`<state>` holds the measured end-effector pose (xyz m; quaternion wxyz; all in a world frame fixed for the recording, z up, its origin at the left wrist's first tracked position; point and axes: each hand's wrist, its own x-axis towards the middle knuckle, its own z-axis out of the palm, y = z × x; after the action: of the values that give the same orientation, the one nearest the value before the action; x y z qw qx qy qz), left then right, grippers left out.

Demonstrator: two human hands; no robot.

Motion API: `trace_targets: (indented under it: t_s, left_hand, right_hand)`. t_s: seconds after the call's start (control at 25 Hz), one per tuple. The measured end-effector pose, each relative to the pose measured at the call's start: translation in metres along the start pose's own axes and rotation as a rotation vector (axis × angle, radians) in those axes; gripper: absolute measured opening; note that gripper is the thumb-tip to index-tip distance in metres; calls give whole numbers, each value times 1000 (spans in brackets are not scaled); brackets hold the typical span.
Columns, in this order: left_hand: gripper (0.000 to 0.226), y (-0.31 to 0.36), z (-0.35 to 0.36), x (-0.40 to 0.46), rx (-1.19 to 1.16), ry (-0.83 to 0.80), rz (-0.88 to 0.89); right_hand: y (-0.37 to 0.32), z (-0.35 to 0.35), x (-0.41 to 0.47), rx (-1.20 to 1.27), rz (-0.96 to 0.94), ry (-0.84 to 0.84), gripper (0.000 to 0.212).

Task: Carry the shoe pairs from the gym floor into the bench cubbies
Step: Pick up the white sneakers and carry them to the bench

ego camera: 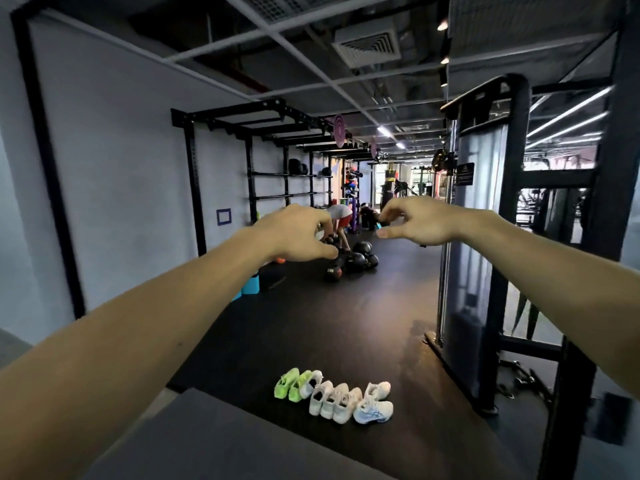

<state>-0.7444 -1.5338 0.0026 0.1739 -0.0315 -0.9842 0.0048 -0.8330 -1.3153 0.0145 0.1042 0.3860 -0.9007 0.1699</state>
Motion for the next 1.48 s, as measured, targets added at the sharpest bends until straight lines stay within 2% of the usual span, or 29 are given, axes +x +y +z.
trace_targets:
  t_s: [0.2,0.6,0.72,0.96,1.16,1.48]
  left_hand:
    - [44,-54,43,130,-29,11,46]
    - [48,-150,137,358,-109,-28,83]
    - [53,-187,175,429,-118,-17,144]
    - [47,-263,231,577,-142,-61,203]
    - [53,-274,300,678,-177,-135,267]
    - [53,-256,435,867,-218,-216,327]
  right_hand:
    - [73,22,123,-27,23,18,42]
    - [210,86,328,-32,156,-25,40]
    - [251,111,392,-72,173,10,37]
    - [326,140,506,-100,317,96,38]
    - [400,172,566,-110,412,90,43]
    - [588,235,663,-138,499,91,43]
